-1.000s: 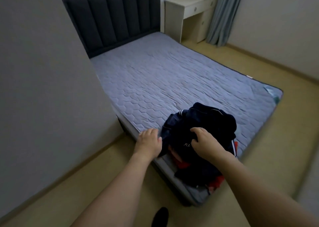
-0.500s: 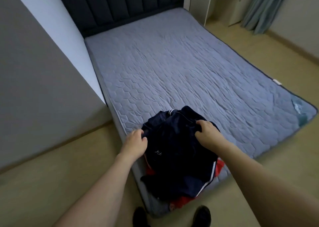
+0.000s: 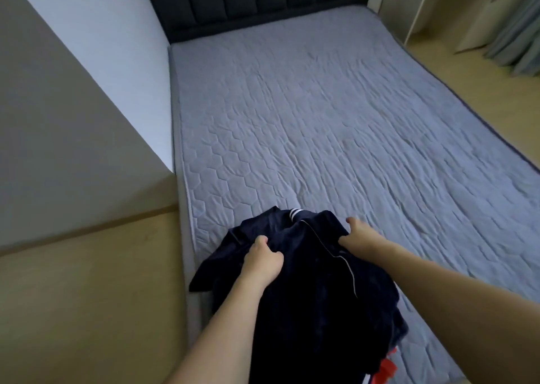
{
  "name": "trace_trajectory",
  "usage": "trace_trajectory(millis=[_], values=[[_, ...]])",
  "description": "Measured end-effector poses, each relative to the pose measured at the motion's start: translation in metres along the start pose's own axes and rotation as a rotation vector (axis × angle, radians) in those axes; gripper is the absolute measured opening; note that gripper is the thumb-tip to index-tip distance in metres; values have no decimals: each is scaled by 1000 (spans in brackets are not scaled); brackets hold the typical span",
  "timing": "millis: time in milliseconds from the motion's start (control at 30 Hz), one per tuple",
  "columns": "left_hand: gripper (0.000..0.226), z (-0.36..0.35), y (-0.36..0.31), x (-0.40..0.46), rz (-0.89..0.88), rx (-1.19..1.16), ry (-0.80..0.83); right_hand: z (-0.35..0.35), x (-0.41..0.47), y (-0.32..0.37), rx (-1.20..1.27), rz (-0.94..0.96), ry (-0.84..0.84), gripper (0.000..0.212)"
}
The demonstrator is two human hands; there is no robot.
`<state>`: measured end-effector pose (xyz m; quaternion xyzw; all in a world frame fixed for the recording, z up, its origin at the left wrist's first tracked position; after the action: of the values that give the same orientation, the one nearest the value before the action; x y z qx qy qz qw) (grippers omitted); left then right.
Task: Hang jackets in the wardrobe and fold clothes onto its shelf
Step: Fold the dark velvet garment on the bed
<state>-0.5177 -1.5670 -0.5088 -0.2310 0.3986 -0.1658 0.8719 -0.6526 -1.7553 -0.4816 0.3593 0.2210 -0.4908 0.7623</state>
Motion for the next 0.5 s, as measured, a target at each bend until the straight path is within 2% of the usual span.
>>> trace_trajectory(millis=[100, 167, 200, 267, 300, 333, 400, 467, 500], values=[[74, -56, 1, 30, 113, 65, 20, -21, 61, -15, -79, -19, 18, 74], [62, -83, 0, 36, 191, 144, 16, -34, 86, -23, -150, 13, 61, 75], [50, -92, -1, 36, 203, 179, -3, -39, 93, -27, -175, 52, 107, 66], [28, -104, -5, 33, 197, 193, -42, -47, 100, -34, -228, 120, 206, 35], [22, -105, -8, 29, 189, 162, -64, -50, 100, -38, -258, 136, 231, 30], [18, -104, -11, 23, 179, 99, -96, -50, 99, -42, -280, 142, 229, 34], [18, -95, -19, 5, 151, -103, -182, -44, 92, -52, -246, 117, 259, 58], [20, -84, -30, -20, 101, -321, -278, -32, 75, -62, -103, 126, 408, 80], [17, -78, -37, -34, 56, -407, -324, -27, 64, -66, -57, 131, 500, 81]])
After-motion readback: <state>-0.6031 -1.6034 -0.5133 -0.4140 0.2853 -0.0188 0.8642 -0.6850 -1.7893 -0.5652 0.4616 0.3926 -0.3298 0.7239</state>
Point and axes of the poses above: each hand's wrist, its own x-axis towards the middle knuckle, its own z-axis out of the back of the hand, y = z × x, the point moved 1 cm from there along x, towards the middle knuckle, and after that the axes turned 4 degrees about -z, right-handed, at the moved point
